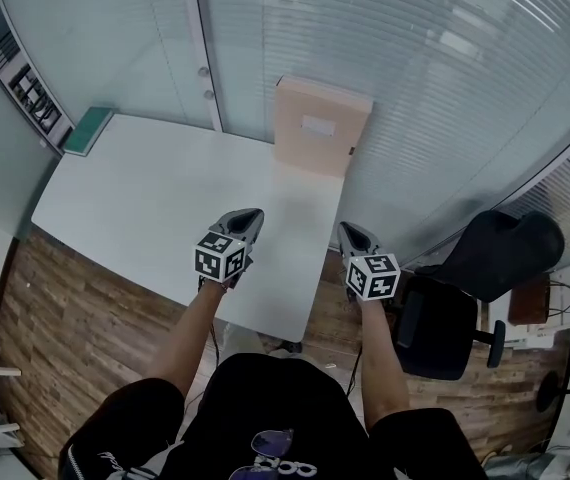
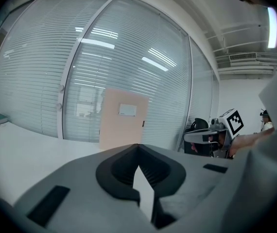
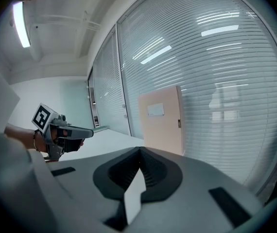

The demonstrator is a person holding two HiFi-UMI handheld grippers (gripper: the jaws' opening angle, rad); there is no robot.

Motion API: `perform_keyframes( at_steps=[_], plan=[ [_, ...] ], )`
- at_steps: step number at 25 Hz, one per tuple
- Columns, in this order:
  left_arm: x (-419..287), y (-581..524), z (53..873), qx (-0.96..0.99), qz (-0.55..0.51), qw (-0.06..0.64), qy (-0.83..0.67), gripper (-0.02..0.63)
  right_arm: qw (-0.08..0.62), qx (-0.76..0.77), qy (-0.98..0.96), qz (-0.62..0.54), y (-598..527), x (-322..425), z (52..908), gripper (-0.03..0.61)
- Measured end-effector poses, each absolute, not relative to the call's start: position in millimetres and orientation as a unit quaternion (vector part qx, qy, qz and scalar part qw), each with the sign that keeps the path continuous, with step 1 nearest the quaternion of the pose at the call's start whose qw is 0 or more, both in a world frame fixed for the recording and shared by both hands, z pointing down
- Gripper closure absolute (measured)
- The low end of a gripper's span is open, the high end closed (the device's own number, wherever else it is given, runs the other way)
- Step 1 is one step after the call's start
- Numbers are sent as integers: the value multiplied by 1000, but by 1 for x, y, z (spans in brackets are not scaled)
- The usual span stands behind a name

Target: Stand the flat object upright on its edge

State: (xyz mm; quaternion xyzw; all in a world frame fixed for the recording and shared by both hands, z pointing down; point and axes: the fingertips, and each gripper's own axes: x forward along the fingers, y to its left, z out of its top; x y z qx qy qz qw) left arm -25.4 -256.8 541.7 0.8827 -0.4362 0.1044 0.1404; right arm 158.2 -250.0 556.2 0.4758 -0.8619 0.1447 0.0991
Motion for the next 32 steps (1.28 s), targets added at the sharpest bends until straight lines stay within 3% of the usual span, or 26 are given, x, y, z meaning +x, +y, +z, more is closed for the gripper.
perform_keyframes(
  at_steps=[32],
  plan=[
    [-20,-259,542,884,104,127,-438,593,98,484,-854,162,-254,161,567,555]
  ],
)
